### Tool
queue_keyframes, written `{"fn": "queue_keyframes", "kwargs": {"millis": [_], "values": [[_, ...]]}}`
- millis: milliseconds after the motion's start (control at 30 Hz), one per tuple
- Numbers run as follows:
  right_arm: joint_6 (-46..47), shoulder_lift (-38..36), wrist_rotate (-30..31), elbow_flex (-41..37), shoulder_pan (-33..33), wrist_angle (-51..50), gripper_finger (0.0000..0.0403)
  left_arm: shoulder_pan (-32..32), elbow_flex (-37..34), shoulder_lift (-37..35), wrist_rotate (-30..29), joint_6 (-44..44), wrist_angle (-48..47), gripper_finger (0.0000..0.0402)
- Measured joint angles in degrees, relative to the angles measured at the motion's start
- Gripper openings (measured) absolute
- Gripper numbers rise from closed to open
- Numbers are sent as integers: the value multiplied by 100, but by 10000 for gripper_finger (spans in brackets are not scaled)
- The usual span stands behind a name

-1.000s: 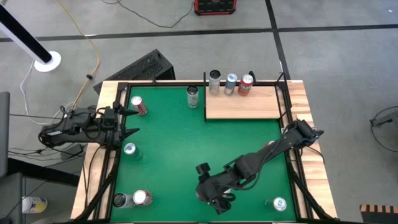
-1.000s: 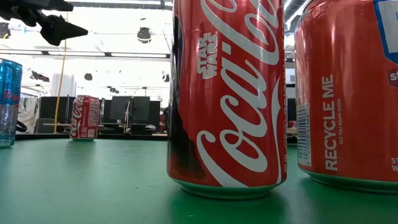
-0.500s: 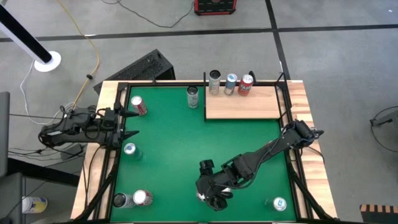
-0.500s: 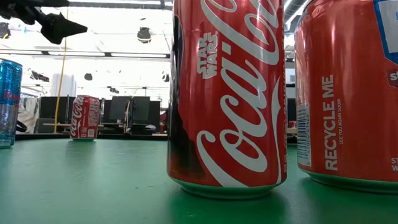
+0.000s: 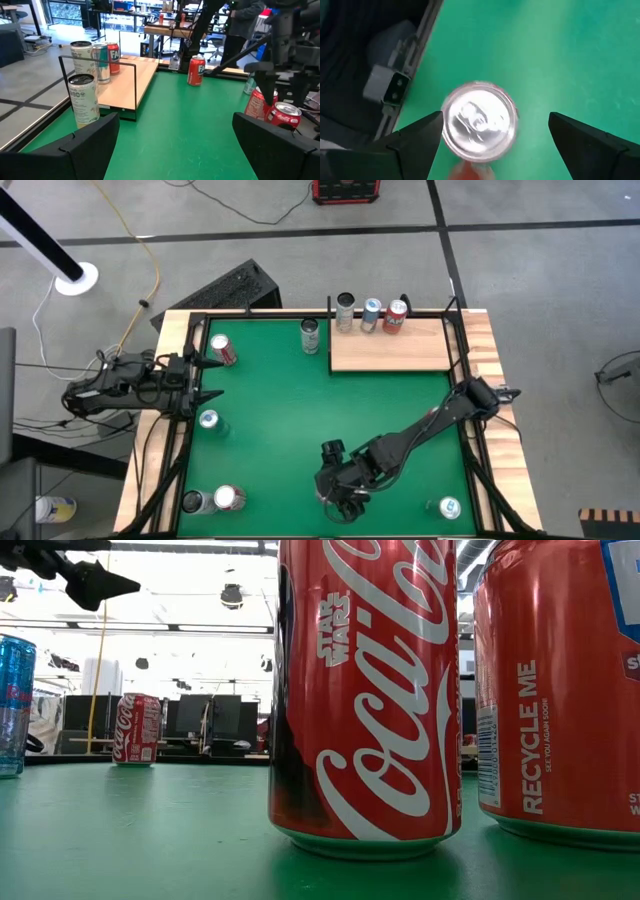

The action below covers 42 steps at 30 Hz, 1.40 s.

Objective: Sort soda cans
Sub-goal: Put the bottom right red soda can on the shelf

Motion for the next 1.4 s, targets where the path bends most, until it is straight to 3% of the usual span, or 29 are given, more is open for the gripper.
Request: {"fn": "queue_keyframes", "kwargs": {"millis": [500,700,967,1233,1400], "values": [[2,208,-134,13,1,167,386,0,0,1,2,-1,-1,373],[90,372,-724,4,-90,195,385,0,0,-1,-2,0,-1,373],[93,376,-750,4,-117,207,385,0,0,1,-4,-2,-1,373],[-18,376,-704,4,-184,213,321,-2,0,1,-4,0,-1,373],[-244,250,-424,0,-186,13,318,-1,0,0,-4,0,-1,373]]}}
